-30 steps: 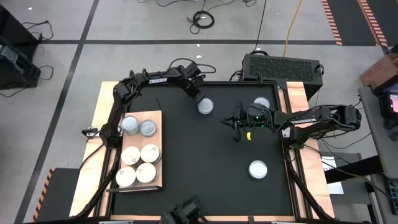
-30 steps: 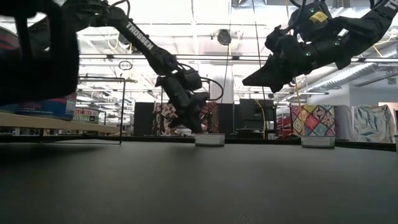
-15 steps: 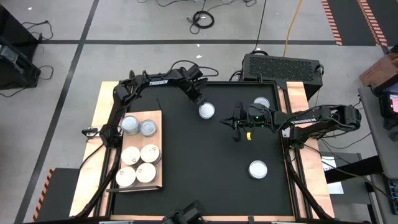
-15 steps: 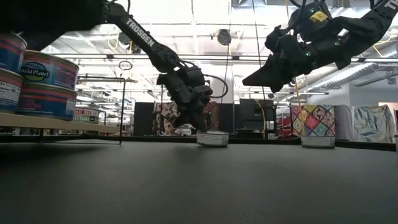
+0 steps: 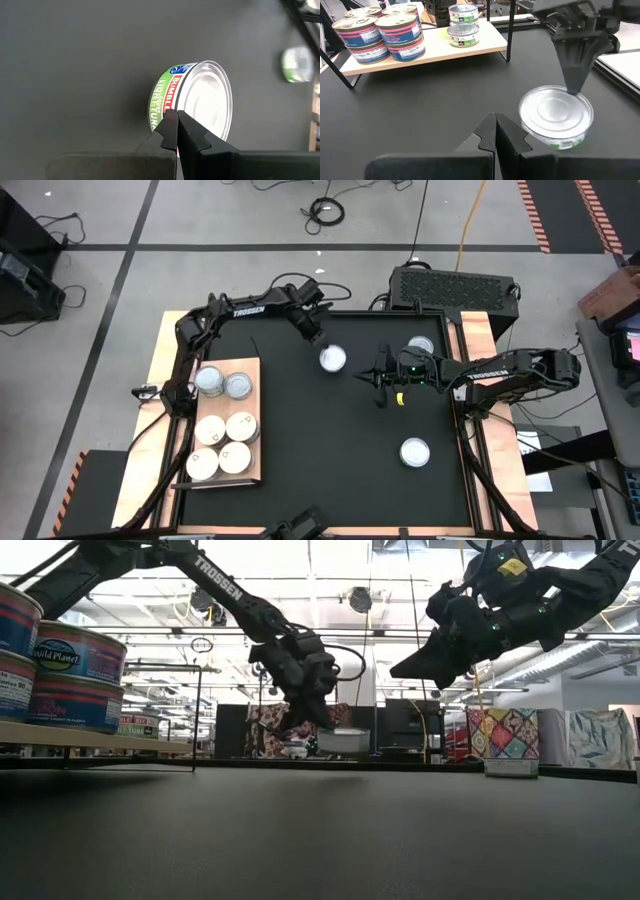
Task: Stack canned seafood by type on shelf
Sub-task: Stack the green tuna can on top of the green tuna can on the shelf
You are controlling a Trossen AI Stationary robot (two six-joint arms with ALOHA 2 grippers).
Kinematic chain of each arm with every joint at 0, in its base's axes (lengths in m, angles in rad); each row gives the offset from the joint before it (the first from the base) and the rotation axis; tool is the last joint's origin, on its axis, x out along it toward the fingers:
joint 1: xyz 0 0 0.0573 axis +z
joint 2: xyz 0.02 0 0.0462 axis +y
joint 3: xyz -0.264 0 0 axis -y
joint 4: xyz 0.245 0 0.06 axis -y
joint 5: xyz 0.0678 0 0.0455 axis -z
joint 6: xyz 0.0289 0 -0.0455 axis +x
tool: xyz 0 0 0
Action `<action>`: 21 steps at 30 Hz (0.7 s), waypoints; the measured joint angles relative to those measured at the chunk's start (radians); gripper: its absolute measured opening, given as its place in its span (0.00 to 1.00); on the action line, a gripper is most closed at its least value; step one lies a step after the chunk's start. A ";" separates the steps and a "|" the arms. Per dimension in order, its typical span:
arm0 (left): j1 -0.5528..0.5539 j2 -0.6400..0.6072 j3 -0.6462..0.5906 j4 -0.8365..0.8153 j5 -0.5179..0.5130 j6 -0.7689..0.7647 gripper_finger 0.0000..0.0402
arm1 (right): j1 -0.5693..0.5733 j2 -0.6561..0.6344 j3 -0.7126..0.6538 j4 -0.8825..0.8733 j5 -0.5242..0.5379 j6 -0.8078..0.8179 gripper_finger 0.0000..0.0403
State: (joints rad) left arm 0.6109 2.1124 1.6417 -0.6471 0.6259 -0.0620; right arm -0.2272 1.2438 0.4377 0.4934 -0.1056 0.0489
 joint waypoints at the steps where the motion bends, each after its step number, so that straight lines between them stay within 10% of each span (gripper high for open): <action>1: 0.000 0.000 0.000 -0.005 0.019 0.000 0.00 | 0.000 0.000 0.000 0.000 0.000 0.002 0.00; 21: -0.113 -0.270 -0.013 -0.259 0.035 0.136 0.00 | 0.023 0.000 0.001 -0.030 0.000 -0.005 0.00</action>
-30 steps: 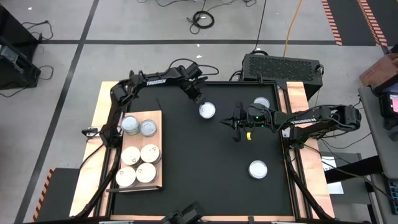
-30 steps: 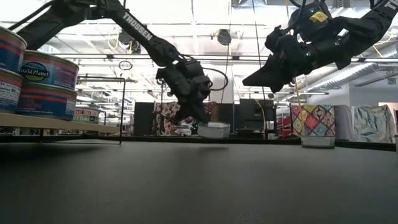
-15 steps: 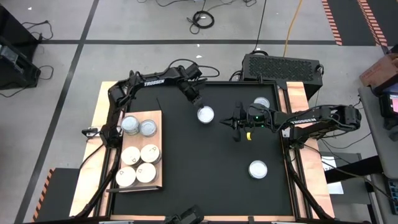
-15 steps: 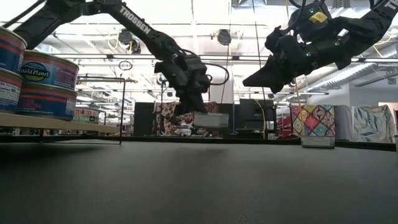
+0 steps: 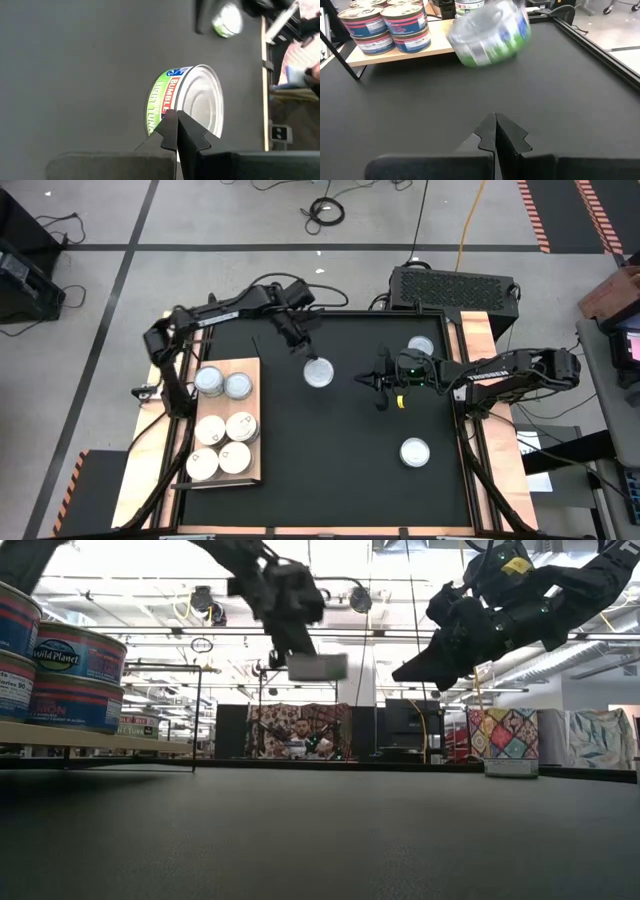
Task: Stack canned seafood by type on shelf
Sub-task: Stack the green tuna can on top of the green tuna can on the shelf
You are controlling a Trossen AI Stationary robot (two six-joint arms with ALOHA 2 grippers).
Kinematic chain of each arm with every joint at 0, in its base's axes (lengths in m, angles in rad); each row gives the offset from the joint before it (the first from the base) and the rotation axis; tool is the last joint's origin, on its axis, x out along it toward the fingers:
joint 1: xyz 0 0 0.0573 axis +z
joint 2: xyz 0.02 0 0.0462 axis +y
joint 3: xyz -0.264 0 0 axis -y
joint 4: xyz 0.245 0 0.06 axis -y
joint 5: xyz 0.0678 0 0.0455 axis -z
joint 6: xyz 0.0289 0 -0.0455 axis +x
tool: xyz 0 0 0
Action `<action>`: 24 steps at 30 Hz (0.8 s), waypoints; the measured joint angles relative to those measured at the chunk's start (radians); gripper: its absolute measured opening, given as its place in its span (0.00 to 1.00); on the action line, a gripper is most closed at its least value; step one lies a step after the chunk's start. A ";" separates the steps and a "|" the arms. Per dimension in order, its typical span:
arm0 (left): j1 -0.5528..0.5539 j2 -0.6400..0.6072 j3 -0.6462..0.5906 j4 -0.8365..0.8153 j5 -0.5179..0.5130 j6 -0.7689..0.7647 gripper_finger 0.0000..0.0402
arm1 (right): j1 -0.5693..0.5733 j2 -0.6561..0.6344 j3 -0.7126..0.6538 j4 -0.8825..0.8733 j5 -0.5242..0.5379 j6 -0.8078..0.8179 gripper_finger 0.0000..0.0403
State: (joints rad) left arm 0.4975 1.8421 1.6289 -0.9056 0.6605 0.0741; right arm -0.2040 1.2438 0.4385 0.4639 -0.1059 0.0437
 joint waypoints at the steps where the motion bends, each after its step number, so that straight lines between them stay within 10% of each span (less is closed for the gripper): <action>1: -0.006 -0.025 -0.012 -0.008 0.000 0.004 0.00 | 0.003 0.000 0.000 -0.002 0.000 0.000 0.00; 24: -0.014 -0.765 -0.583 -0.088 -0.011 -0.067 0.00 | 0.042 0.000 0.000 0.008 0.010 0.000 0.00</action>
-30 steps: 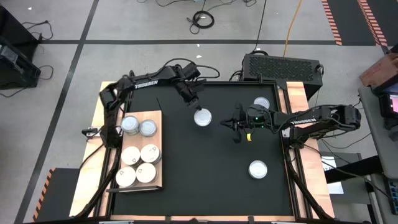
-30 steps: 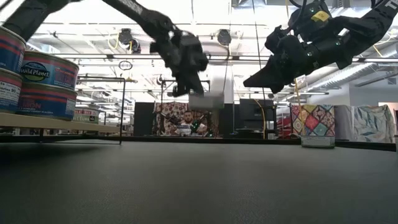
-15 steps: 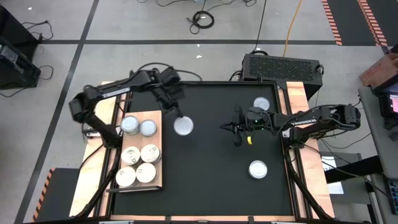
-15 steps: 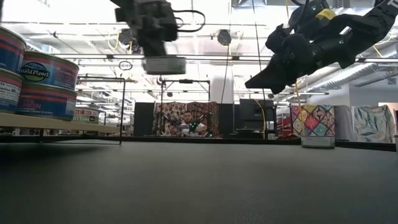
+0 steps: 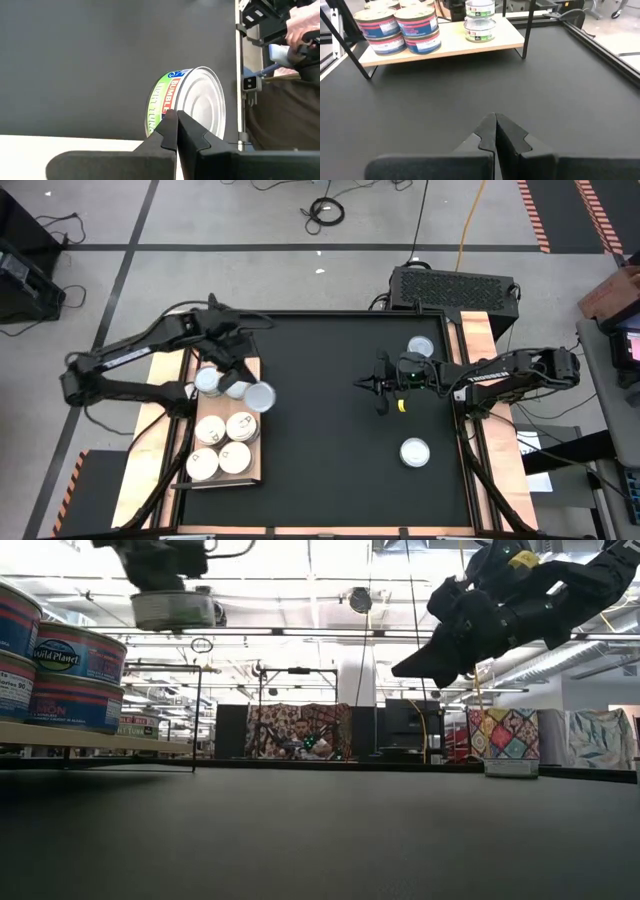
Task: Stack canned seafood by type on shelf
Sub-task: Stack the green tuna can on top of the green tuna can on the shelf
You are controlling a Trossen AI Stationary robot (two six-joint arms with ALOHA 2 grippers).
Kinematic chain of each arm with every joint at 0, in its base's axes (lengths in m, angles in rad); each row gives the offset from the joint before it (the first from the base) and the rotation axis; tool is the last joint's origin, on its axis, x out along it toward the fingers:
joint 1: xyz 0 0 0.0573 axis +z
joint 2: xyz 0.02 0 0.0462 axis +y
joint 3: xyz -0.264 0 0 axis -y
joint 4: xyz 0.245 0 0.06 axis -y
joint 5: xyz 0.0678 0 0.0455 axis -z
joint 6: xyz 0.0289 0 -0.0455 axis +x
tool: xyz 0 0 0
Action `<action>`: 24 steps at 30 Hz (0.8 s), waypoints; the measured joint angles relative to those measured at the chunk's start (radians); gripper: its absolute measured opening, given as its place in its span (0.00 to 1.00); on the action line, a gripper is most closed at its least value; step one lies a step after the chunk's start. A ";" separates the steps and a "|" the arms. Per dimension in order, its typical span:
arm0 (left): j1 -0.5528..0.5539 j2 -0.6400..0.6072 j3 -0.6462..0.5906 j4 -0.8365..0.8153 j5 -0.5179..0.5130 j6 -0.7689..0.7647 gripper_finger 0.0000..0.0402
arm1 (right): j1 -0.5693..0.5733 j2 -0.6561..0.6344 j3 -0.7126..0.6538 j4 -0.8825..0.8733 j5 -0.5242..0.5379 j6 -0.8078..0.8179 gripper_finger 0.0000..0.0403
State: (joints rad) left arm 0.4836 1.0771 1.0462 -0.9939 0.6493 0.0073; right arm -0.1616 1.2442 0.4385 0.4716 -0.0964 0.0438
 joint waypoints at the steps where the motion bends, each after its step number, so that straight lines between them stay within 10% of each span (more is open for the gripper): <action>1: 0.000 -0.029 -0.013 0.000 -0.006 0.000 0.00 | 0.000 0.000 0.000 0.006 0.000 0.002 0.00; 11: 0.108 -0.168 -0.027 -0.143 -0.276 -0.055 0.00 | 0.000 0.000 0.000 0.068 -0.003 0.027 0.00; 24: 0.269 -0.163 -0.063 -0.256 -0.296 0.025 0.00 | 0.000 0.000 0.000 0.026 -0.004 0.004 0.00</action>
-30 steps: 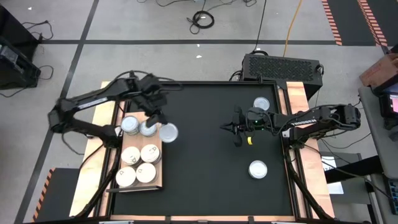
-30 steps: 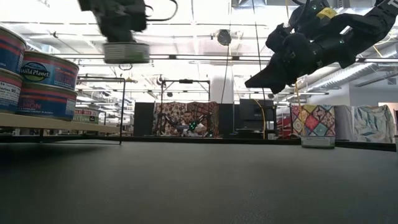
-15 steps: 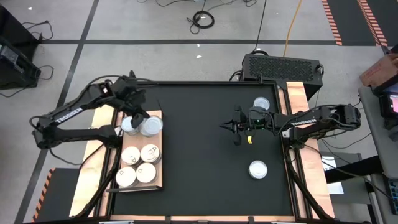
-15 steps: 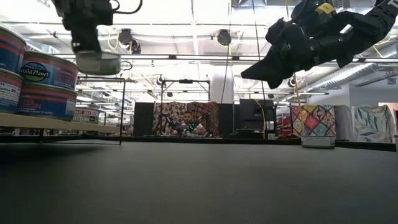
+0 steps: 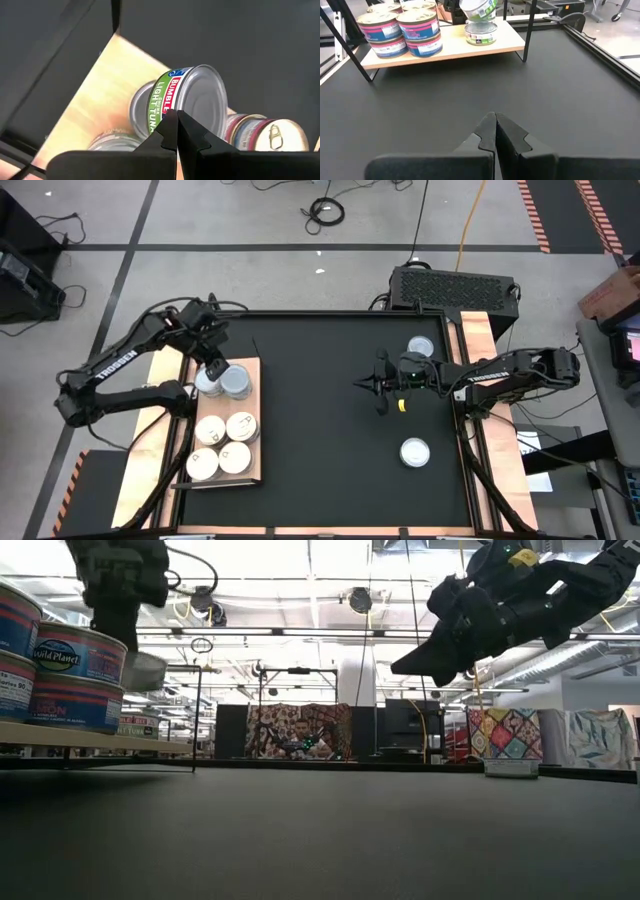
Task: Stack canned seafood by type on shelf
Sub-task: Stack the green tuna can on top of the green tuna can on the shelf
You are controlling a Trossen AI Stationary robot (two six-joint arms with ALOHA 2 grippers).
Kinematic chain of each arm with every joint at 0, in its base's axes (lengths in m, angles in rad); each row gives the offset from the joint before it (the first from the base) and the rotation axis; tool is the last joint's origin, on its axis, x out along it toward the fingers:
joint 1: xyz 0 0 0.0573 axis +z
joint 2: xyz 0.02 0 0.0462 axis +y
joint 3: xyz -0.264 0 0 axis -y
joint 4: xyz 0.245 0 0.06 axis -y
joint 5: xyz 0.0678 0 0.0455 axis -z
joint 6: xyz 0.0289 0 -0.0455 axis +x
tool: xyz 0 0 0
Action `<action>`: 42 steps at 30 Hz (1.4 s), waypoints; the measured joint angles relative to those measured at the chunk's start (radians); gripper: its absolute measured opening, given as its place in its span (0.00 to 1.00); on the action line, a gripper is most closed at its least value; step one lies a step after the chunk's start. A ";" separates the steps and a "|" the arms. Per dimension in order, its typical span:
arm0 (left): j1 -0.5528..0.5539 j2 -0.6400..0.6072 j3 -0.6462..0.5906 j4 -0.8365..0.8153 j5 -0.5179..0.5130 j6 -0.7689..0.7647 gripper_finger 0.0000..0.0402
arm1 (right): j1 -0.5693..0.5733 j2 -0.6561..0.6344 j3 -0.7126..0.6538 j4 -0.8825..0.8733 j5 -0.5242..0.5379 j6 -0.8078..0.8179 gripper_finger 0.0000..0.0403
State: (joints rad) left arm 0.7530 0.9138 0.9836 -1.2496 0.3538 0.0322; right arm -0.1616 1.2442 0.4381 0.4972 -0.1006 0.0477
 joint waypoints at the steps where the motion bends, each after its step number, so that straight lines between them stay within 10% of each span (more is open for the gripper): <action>1: 0.006 0.002 -0.015 0.003 0.000 0.000 0.00 | 0.000 0.000 0.000 -0.006 0.000 -0.003 0.00; 42: 0.039 0.053 -0.124 0.093 -0.086 0.081 0.08 | 0.000 0.000 0.000 -0.015 0.000 -0.011 0.00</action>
State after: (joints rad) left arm 0.7918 0.9672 0.8593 -1.1569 0.2681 0.1136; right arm -0.1619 1.2442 0.4381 0.4820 -0.1005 0.0364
